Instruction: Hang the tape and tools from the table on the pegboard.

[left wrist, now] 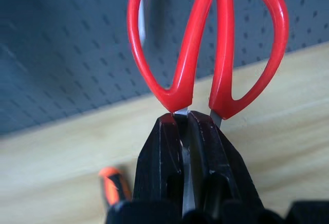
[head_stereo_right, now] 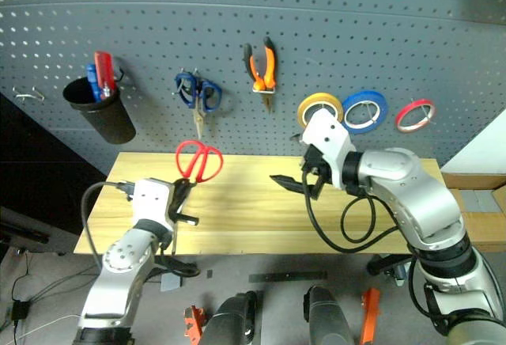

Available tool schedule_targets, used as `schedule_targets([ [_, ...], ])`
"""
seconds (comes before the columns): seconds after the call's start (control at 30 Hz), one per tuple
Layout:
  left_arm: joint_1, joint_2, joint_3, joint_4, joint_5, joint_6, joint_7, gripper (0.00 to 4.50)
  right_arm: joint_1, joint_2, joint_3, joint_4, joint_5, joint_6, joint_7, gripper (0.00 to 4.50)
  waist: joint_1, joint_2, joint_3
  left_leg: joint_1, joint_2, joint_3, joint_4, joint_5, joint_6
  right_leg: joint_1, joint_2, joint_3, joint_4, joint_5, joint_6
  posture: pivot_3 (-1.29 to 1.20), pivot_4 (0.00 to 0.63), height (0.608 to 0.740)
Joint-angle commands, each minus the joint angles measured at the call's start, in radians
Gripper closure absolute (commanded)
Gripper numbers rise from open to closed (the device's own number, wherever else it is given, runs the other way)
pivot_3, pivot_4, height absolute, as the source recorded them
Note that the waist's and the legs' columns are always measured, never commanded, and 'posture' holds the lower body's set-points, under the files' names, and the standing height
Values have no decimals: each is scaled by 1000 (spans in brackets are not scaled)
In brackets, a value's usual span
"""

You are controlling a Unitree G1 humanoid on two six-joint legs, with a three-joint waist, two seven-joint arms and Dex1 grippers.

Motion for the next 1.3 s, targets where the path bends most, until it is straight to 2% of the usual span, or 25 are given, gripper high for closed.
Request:
schedule_targets([
  [0.03, -3, 21, 53, -109, 0, -67, -6, 4450, -28, -2, -41, 12, 18, -58, 26, 0, 1, 0, 0, 0, 0, 0, 0, 0, 0, 0, 0, 0, 0, 0, 0, -81, 215, 740],
  [0.2, -74, 15, 78, -201, -55, -16, -9, 4450, -51, -10, -44, 69, 18, -98, 55, 0, 6, 0, 0, 0, 0, 0, 1, 0, 0, 0, 1, -1, 0, 0, 0, -66, 212, 740],
  [0.37, -159, 22, 58, -178, -63, 7, -25, 4450, -60, -5, -39, 94, 11, -119, 52, 0, 8, 0, 0, 0, 0, 0, 1, 0, 0, 0, 1, -1, 0, 0, 0, -69, 209, 740],
  [0.63, -307, 55, 33, 9, -48, 55, -83, 4450, -70, 4, -36, 89, 11, -107, 32, 0, 6, 0, 0, 0, -1, 0, 1, 0, 0, 0, 1, -1, 1, 0, 1, -88, 213, 740],
  [0.9, -434, 40, -5, 161, -37, 61, -98, 4450, -90, 6, -27, 94, 4, -99, 21, 0, 1, 0, 0, -1, -1, 0, 2, 0, 0, 0, 1, -1, 1, 1, 1, -108, 222, 740],
  [1.07, -458, 24, -7, 199, -69, 99, -117, 4450, -92, 19, -32, 85, 9, -96, 9, 0, -1, 0, 0, -1, -1, 0, 2, 0, 0, 0, 1, -1, 1, 1, 1, -112, 224, 740],
  [1.2, -453, 16, -7, 193, -82, 142, -123, 3305, -99, 38, -43, 90, 8, -92, -18, 0, -1, 0, 0, -1, -1, 0, 2, 0, 0, 0, 1, -1, 1, 1, 1, -112, 223, 740],
  [1.3, -433, 14, -13, 174, -70, 167, -117, 2242, -99, 42, -46, 89, 15, -83, -22, 0, -1, 0, 0, -1, -1, 0, 2, 0, 0, 0, 1, -1, 1, 1, 1, -109, 222, 740],
])
